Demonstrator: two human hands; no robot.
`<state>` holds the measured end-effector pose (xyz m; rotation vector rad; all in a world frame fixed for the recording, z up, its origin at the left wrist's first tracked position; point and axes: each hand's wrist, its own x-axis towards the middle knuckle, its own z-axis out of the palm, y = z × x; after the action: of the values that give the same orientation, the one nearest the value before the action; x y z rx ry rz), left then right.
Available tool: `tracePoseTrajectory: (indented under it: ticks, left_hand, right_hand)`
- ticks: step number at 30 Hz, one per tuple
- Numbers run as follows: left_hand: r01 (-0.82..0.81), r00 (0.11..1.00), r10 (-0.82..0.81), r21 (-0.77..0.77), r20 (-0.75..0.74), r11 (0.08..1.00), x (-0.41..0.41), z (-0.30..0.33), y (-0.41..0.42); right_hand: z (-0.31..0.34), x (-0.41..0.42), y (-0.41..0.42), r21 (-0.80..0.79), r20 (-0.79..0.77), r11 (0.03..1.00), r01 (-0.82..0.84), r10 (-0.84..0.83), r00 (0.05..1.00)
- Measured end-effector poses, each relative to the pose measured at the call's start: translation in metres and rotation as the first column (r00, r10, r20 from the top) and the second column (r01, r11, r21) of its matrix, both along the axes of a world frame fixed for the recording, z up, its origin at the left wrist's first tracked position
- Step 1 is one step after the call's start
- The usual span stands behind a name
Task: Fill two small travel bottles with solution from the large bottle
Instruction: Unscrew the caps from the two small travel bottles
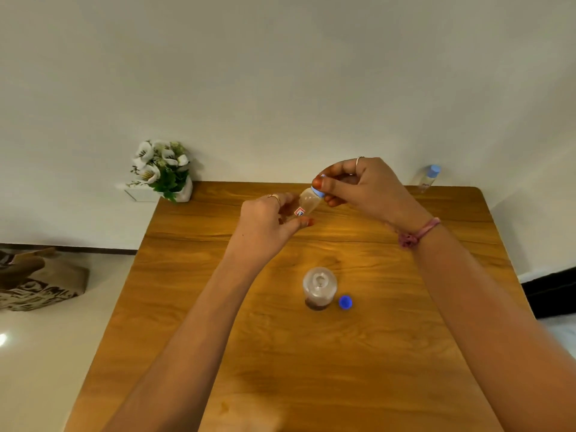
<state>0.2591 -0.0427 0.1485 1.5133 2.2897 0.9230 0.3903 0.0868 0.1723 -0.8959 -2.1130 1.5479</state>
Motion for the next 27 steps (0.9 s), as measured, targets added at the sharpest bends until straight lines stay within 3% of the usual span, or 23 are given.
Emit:
tracePoseTrajectory:
  ticks: [3, 6, 10, 16, 20, 23, 27]
  left_hand:
    - [-0.013, 0.989, 0.011, 0.014, 0.150, 1.000, -0.004, 0.009, -0.025]
    - [-0.043, 0.970, 0.033, 0.038, 0.240, 0.998, -0.005, 0.012, -0.047]
    - [-0.070, 0.964, 0.048, 0.072, 0.262, 0.995, -0.005, 0.010, -0.068]
    - [-0.085, 0.936, 0.049, 0.092, 0.348, 0.992, -0.005, 0.006, -0.092]
    - [-0.056, 0.933, 0.020, 0.090, 0.359, 0.994, -0.006, 0.006, -0.104]
    - [-0.045, 0.930, 0.012, 0.082, 0.366, 0.996, -0.010, 0.002, -0.109]
    - [-0.054, 0.921, 0.017, 0.086, 0.389, 0.995, -0.014, -0.002, -0.116]
  right_hand:
    - [0.016, -0.004, -0.020, 0.243, 0.056, 0.959, -0.147, 0.138, 0.989]
    - [0.038, -0.005, -0.032, 0.262, 0.139, 0.917, -0.302, 0.274, 0.952]
    - [0.061, -0.009, -0.050, 0.310, 0.444, 0.889, -0.336, 0.177, 0.879]
    - [0.068, -0.015, -0.078, 0.337, 0.461, 0.834, -0.438, 0.260, 0.848]
    - [0.065, -0.017, -0.091, 0.251, 0.439, 0.904, -0.345, 0.211, 0.873]
    - [0.064, -0.017, -0.098, 0.314, 0.430, 0.866, -0.390, 0.236, 0.871]
    - [0.062, -0.023, -0.105, 0.270, 0.432, 0.892, -0.362, 0.223, 0.874]
